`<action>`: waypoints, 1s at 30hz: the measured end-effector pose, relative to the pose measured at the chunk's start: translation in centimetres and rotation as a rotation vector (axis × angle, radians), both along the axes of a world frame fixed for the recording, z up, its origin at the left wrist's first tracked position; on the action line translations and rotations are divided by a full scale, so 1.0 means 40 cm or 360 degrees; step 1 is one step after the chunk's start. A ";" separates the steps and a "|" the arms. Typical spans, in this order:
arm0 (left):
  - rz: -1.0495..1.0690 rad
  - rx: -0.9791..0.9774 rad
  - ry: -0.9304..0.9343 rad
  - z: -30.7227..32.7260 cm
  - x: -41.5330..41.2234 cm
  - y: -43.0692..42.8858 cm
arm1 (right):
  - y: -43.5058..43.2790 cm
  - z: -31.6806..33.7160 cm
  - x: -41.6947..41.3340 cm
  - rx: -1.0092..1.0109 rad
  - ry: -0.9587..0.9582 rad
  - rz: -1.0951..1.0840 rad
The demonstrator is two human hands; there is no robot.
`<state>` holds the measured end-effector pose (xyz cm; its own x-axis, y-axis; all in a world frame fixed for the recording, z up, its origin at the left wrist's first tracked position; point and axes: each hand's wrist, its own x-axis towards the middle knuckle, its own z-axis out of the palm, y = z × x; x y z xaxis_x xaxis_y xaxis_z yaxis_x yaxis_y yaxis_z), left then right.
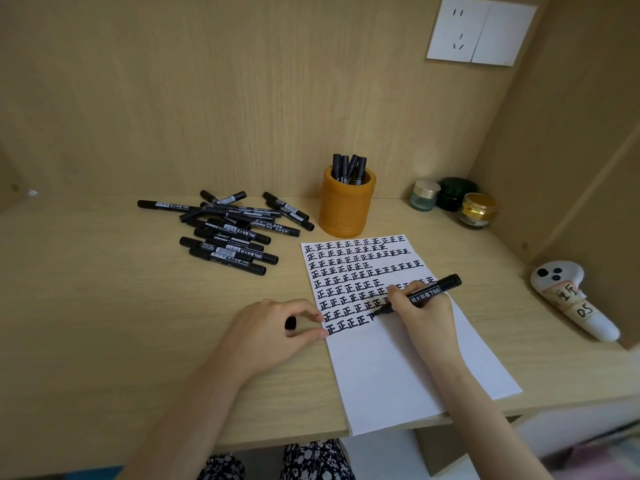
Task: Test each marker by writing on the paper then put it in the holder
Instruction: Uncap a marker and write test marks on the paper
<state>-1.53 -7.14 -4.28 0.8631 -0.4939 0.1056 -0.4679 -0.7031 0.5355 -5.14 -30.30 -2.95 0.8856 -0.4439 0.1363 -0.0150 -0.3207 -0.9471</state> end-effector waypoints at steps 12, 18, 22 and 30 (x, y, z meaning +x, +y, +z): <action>0.0025 0.0013 -0.0022 0.013 -0.006 0.000 | 0.008 0.000 0.000 0.0001 -0.0007 0.0048; 0.0017 -0.0015 -0.0019 0.019 -0.011 -0.002 | 0.008 0.002 -0.003 0.0036 -0.0011 0.0029; 0.0012 0.0005 0.0001 0.019 -0.012 -0.002 | 0.012 0.006 -0.005 -0.0029 0.0019 0.0061; 0.0014 0.0001 -0.0008 0.009 -0.006 0.000 | 0.013 0.009 -0.009 -0.0129 0.0008 -0.0018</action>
